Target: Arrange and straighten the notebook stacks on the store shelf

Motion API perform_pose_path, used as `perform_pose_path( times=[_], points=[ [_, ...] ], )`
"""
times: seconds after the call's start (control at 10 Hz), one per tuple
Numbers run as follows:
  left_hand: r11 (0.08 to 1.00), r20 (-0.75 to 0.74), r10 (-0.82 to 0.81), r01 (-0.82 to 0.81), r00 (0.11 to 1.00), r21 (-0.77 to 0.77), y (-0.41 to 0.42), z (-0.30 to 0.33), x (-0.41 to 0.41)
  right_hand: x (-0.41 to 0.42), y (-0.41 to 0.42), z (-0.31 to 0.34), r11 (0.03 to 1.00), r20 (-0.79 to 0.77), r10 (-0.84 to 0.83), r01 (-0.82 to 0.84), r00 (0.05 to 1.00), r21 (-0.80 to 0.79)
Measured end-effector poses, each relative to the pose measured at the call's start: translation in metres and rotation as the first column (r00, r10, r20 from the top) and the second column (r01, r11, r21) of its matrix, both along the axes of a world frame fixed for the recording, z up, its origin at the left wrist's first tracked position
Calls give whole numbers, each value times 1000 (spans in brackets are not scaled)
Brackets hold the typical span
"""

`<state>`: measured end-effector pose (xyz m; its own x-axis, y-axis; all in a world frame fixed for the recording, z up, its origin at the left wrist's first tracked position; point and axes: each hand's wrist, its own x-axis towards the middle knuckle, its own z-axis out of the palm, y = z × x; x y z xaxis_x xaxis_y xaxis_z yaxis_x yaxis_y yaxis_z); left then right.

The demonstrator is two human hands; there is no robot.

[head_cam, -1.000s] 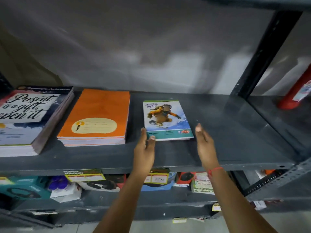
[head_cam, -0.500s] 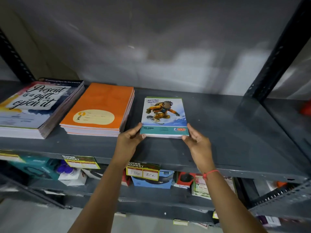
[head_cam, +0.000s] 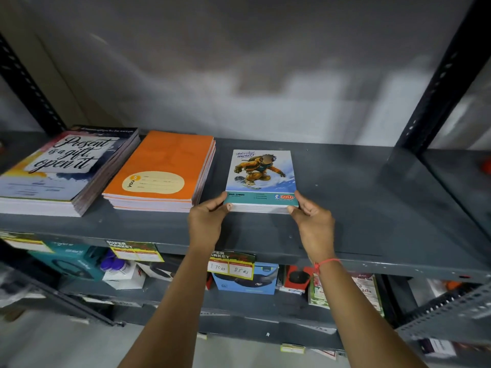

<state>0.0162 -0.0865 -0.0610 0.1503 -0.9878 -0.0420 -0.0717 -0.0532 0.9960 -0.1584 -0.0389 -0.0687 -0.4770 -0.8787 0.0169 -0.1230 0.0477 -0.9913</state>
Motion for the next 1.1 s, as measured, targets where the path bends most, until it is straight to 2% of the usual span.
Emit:
perform_pose_path(
  times=[0.4, 0.8, 0.9, 1.0, 1.1],
  points=[
    [992, 196, 114, -101, 974, -76, 1, -7, -4, 4, -3, 1, 996, -39, -88, 89, 995, 9],
    [981, 180, 126, -96, 976, -168, -3, -12, 0, 6, -7, -4, 982, -173, -188, 185, 967, -34],
    [982, 189, 85, -51, 978, -179, -4, -12, 2, 7, -3, -1, 992, -159, -128, 127, 979, -12],
    [968, 271, 50, 20, 961, -251, 1, -13, 7, 14, 7, 5, 993, -109, -115, 117, 987, 10],
    [971, 450, -53, 152, 891, -187, 17, -13, 17, 32, 32, 12, 966, -259, -189, 227, 947, 127]
  ],
)
